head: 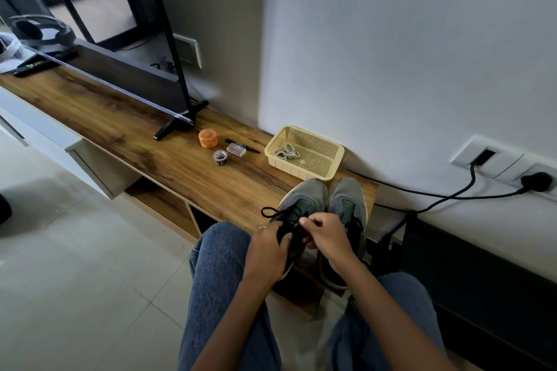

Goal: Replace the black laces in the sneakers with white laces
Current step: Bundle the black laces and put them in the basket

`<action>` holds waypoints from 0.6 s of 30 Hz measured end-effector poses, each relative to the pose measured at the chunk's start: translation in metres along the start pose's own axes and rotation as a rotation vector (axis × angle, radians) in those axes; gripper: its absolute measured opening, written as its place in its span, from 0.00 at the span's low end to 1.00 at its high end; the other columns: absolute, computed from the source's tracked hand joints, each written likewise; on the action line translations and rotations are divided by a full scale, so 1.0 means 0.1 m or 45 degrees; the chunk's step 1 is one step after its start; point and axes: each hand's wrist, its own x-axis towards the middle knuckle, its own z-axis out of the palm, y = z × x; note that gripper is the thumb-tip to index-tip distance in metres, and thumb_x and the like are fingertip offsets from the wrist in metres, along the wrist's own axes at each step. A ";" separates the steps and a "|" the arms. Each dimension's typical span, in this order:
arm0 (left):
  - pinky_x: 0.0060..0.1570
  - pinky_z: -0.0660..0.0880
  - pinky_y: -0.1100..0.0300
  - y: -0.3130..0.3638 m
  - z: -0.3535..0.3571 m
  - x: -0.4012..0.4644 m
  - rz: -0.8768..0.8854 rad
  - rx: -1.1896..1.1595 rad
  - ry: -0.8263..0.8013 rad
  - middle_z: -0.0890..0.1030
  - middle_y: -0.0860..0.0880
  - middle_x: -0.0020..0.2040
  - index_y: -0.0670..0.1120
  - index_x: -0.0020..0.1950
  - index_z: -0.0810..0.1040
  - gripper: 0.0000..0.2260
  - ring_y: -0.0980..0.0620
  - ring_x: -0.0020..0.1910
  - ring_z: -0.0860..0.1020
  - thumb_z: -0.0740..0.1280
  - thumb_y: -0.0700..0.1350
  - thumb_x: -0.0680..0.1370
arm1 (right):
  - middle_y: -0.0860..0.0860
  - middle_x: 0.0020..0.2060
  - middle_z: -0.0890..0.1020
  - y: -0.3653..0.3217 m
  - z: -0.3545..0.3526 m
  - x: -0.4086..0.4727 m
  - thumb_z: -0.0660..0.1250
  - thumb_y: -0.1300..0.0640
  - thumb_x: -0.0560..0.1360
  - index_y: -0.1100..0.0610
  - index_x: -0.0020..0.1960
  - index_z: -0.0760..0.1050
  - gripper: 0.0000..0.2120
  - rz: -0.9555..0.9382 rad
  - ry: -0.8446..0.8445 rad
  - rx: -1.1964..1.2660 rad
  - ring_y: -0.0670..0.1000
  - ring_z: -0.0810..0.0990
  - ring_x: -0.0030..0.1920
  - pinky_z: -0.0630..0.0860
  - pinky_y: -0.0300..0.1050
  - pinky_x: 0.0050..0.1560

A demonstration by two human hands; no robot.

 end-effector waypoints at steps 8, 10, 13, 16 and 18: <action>0.67 0.63 0.49 0.14 0.04 0.02 0.251 0.082 0.120 0.70 0.52 0.69 0.52 0.75 0.61 0.27 0.50 0.69 0.64 0.65 0.50 0.78 | 0.53 0.36 0.79 -0.19 -0.16 -0.04 0.59 0.61 0.80 0.61 0.43 0.77 0.11 -0.136 -0.180 -0.002 0.46 0.76 0.36 0.72 0.34 0.38; 0.69 0.62 0.51 0.16 0.07 0.06 0.313 -0.056 0.061 0.71 0.53 0.68 0.52 0.73 0.66 0.24 0.53 0.69 0.66 0.67 0.48 0.77 | 0.49 0.34 0.78 -0.22 -0.20 -0.06 0.60 0.60 0.80 0.57 0.41 0.77 0.11 -0.177 -0.220 -0.011 0.42 0.75 0.35 0.70 0.33 0.37; 0.60 0.71 0.58 0.22 0.04 0.09 0.219 -0.423 -0.067 0.77 0.54 0.59 0.51 0.65 0.73 0.20 0.59 0.59 0.73 0.68 0.53 0.74 | 0.46 0.35 0.79 -0.26 -0.26 -0.08 0.60 0.60 0.80 0.54 0.40 0.77 0.12 -0.191 -0.284 0.061 0.39 0.76 0.36 0.70 0.34 0.40; 0.46 0.72 0.68 0.31 -0.02 0.10 0.084 -0.703 -0.210 0.78 0.55 0.47 0.50 0.56 0.73 0.10 0.67 0.44 0.76 0.69 0.48 0.77 | 0.45 0.35 0.80 -0.34 -0.35 -0.09 0.60 0.57 0.81 0.56 0.41 0.79 0.12 -0.208 -0.246 0.085 0.39 0.77 0.38 0.70 0.33 0.40; 0.45 0.72 0.68 0.34 -0.03 0.12 0.059 -0.787 -0.248 0.78 0.54 0.44 0.48 0.58 0.73 0.10 0.67 0.41 0.76 0.68 0.45 0.78 | 0.48 0.37 0.80 -0.36 -0.40 -0.07 0.59 0.57 0.81 0.57 0.43 0.79 0.13 -0.230 -0.173 0.045 0.44 0.77 0.40 0.71 0.36 0.42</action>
